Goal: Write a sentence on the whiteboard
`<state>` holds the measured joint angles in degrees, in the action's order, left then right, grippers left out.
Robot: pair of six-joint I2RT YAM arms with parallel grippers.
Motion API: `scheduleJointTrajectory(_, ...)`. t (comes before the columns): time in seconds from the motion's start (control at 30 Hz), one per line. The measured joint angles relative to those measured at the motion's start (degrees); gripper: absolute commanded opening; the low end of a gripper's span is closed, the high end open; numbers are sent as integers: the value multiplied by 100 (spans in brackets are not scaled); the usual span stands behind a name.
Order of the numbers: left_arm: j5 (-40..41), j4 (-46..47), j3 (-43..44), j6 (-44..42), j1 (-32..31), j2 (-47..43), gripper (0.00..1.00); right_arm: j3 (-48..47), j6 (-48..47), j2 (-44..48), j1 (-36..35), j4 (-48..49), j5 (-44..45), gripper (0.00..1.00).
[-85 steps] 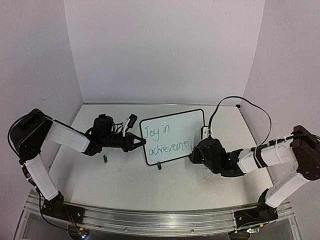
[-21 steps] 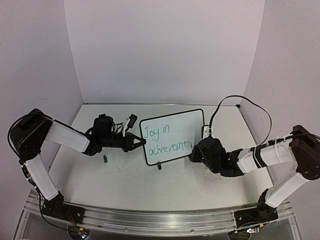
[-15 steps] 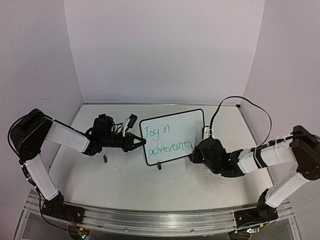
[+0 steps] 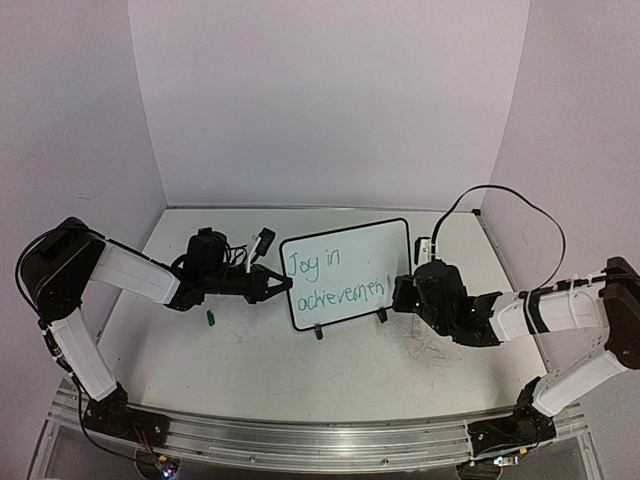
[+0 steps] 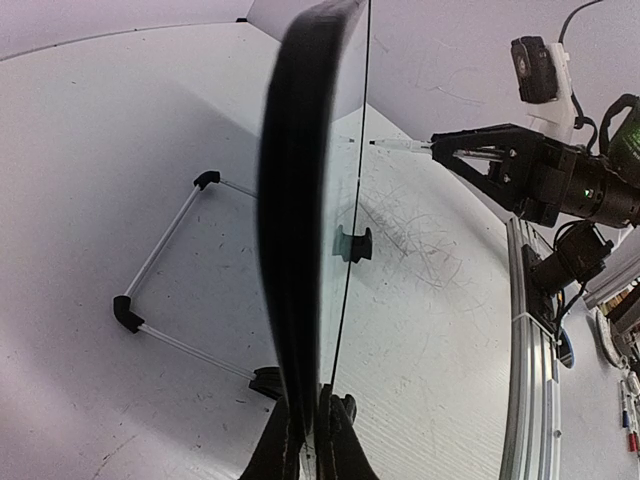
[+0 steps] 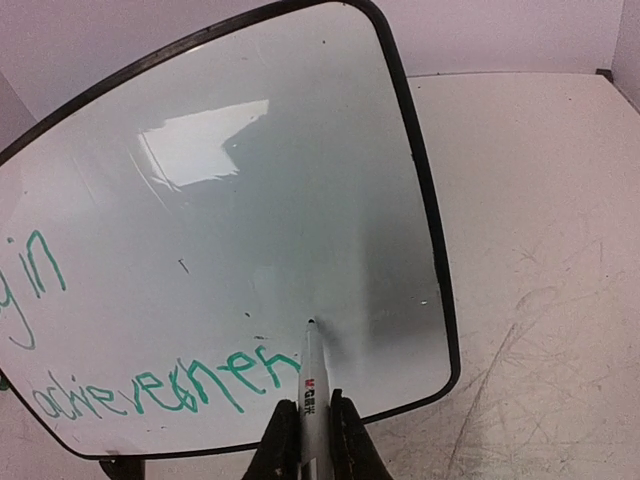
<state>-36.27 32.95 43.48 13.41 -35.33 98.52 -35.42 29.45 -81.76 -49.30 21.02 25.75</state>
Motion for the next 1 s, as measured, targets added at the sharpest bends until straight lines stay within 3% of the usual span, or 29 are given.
scheduleJointTrajectory(1.0, 2, -13, 0, 3, -4, 0, 0, -64, -61, -321, -2, 253, -2, 0)
